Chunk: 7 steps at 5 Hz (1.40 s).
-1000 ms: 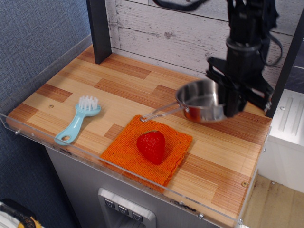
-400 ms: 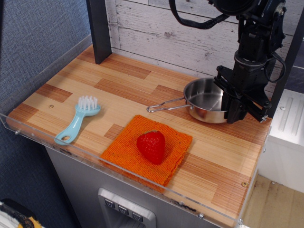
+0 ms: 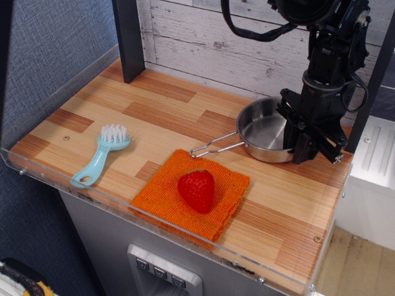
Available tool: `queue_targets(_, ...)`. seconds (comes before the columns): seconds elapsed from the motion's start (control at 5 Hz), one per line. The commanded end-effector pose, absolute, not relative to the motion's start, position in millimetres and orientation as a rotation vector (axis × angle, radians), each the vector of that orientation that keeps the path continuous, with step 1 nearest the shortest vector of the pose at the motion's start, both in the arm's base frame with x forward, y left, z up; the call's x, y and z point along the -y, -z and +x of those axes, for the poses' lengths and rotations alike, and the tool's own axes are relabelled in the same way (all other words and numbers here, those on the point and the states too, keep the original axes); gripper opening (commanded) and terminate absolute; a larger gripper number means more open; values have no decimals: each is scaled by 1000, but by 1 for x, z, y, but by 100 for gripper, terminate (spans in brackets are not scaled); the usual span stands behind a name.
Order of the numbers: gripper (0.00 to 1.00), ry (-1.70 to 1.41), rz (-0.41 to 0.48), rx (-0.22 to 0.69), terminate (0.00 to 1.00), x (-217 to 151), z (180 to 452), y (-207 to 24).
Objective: PICK UP THE VESSEL AND PUT ANOTHER SIDE OF THE TABLE
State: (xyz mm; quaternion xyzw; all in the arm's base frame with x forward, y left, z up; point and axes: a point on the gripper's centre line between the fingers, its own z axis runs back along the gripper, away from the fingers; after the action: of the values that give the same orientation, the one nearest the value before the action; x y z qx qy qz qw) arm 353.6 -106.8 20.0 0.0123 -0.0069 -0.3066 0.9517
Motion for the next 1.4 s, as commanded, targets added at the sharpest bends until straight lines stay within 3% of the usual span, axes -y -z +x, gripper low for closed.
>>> queue_targets(0.0,100,559,-27,145,0,82,343,-77)
queue_targets(0.2,100,440,-83,155,0,38,331,-109)
queue_targets(0.4,100,272,-50,131,0,-7,300,-140)
queue_targets(0.6,100,176,-50,139,0,-54,272,-139)
queue_targets(0.8,100,171,-38,156,0,-74,270,-136)
queue_targets(1.2,100,152,11,177,0,-71,264,-144)
